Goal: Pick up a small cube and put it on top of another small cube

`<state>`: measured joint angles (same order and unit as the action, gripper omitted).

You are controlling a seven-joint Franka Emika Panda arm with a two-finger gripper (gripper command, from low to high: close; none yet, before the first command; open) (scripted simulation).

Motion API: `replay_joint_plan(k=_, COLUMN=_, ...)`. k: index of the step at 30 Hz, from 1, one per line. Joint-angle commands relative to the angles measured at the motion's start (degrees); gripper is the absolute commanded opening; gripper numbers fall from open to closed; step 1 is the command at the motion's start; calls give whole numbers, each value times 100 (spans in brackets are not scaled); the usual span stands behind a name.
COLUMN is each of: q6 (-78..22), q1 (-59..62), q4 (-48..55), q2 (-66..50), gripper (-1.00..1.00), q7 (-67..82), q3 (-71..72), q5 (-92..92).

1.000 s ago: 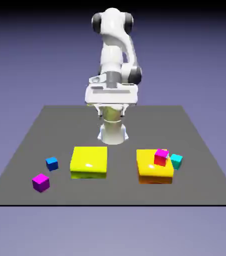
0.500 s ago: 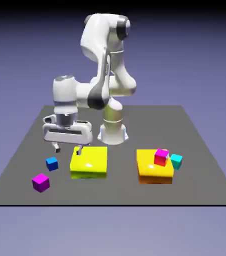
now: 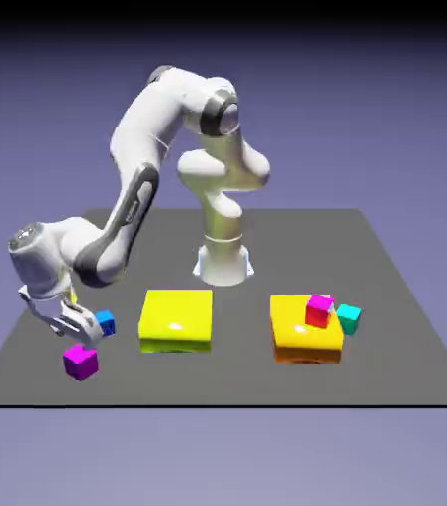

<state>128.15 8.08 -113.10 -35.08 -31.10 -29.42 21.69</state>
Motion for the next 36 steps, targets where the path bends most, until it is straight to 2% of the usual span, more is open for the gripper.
replay_joint_plan(k=1, q6=226, q1=71, q4=-30, q2=-208, gripper=0, q7=80, q3=116, q5=132)
replay_joint_plan(k=3, q6=507, q1=160, q4=-67, q2=-467, gripper=0, q7=180, q3=261, q5=297)
replay_joint_plan(k=4, q6=507, q1=160, q4=-67, q2=-467, gripper=-100, q7=181, q3=261, q5=297)
replay_joint_plan(k=9, q6=-128, q1=-134, q4=-37, q2=272, gripper=-100, q7=-144, q3=7, q5=-319)
replay_joint_plan(k=27, q6=1717, q1=-3634, q4=-2474, q2=2657, gripper=-100, q7=-241, q3=3689, q5=-4681)
replay_joint_plan(k=36, q6=683, q1=-5275, q4=-2945, q2=3117, gripper=-100, q7=1560, q3=3751, q5=-3491)
